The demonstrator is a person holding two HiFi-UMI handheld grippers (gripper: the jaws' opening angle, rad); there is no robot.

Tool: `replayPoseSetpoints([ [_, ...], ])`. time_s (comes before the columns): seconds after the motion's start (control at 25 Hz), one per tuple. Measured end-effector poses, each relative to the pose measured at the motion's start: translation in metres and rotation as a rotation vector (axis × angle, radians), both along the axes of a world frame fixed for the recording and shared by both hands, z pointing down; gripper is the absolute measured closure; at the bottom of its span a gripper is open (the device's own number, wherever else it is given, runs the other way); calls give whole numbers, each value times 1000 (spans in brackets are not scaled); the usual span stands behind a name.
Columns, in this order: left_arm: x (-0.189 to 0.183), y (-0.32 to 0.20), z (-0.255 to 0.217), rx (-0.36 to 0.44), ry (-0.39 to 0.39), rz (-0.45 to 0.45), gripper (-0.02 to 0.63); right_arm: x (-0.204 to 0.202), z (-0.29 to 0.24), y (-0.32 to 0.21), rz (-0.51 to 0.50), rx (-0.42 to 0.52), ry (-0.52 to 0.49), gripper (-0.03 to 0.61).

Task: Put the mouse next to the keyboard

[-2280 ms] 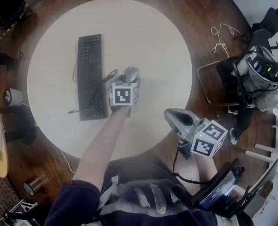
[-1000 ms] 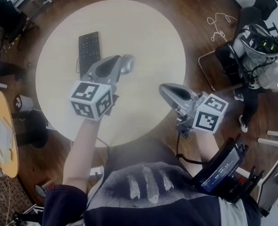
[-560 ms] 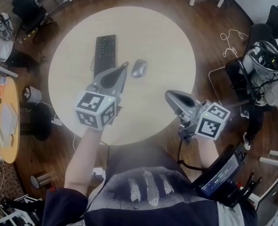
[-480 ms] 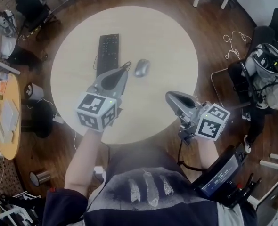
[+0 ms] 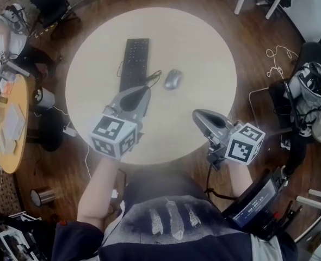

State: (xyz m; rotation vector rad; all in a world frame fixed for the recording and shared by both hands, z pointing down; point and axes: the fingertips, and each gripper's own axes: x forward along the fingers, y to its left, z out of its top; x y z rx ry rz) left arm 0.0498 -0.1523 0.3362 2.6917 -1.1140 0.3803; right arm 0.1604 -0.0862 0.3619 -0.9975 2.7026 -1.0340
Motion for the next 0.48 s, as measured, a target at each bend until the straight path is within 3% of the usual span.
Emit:
replayPoseSetpoints([
  [0.24, -5, 10, -2, 9, 16, 29, 614, -8, -2, -3, -15, 10, 21, 577],
  [0.48, -23, 10, -3, 4, 28, -10, 615, -23, 2, -2, -40, -6, 67, 577],
])
